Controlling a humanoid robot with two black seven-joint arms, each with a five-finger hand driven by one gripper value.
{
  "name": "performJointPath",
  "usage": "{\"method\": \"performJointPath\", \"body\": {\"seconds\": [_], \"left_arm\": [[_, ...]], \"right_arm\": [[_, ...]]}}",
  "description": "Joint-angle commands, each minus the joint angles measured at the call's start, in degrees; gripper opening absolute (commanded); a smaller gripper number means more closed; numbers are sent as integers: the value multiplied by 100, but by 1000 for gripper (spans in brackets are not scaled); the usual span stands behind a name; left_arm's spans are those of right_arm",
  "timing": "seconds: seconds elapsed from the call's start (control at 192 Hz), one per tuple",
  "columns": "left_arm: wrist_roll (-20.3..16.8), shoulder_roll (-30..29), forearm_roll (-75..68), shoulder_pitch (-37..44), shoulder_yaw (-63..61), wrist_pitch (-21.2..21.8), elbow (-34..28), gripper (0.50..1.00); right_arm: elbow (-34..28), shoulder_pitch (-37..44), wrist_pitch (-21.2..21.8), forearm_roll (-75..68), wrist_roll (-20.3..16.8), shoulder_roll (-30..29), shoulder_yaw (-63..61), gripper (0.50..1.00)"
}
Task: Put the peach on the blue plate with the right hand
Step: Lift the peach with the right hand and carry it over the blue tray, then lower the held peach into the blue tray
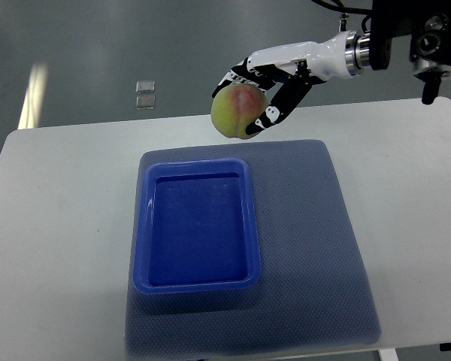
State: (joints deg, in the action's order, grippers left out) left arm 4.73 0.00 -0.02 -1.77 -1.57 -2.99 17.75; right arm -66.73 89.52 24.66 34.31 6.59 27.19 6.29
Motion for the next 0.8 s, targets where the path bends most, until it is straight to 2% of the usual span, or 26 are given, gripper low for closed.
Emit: {"method": "performJointPath", "body": {"seconds": [0.0, 0.052, 0.104, 0.11, 0.115, 0.209, 0.214, 0.266, 0.522, 0.715, 0.746, 0.793], "left_arm": [[2, 0, 2, 1, 7, 0, 1, 1000], [-7, 0, 2, 1, 7, 0, 1, 1000], [-7, 0, 2, 1, 7, 0, 1, 1000], [2, 0, 2, 1, 7, 0, -8, 1000], [-7, 0, 2, 1, 7, 0, -8, 1000], [2, 0, 11, 1, 16, 0, -17, 1000], [-7, 0, 2, 1, 16, 0, -26, 1000], [-7, 0, 11, 1, 16, 0, -26, 1000], [2, 0, 11, 1, 7, 0, -8, 1000], [2, 0, 11, 1, 7, 0, -8, 1000], [2, 0, 11, 1, 7, 0, -17, 1000], [2, 0, 11, 1, 7, 0, -17, 1000]], "right_arm": [[740, -321, -155, 41, 0, -970, 30, 507], [1038, -488, -225, 59, 0, -1339, 30, 507], [1039, -488, -225, 59, 0, -1339, 30, 507], [1282, -627, -251, 76, 0, -1644, 30, 507], [1337, -672, -251, 85, -9, -1708, 30, 507], [1505, -796, -260, 138, -9, -1919, 30, 509], [1635, -944, -277, 286, -9, -2128, 30, 511], [1742, -1086, -313, 445, 0, -2297, 30, 513], [1917, -1622, -339, 744, -9, -2684, 30, 531], [2164, -1727, -418, 779, 0, -2719, 30, 539], [2208, -1745, -418, 832, -9, -2719, 30, 552], [2287, -1780, -418, 981, -9, -2719, 39, 596]]}}
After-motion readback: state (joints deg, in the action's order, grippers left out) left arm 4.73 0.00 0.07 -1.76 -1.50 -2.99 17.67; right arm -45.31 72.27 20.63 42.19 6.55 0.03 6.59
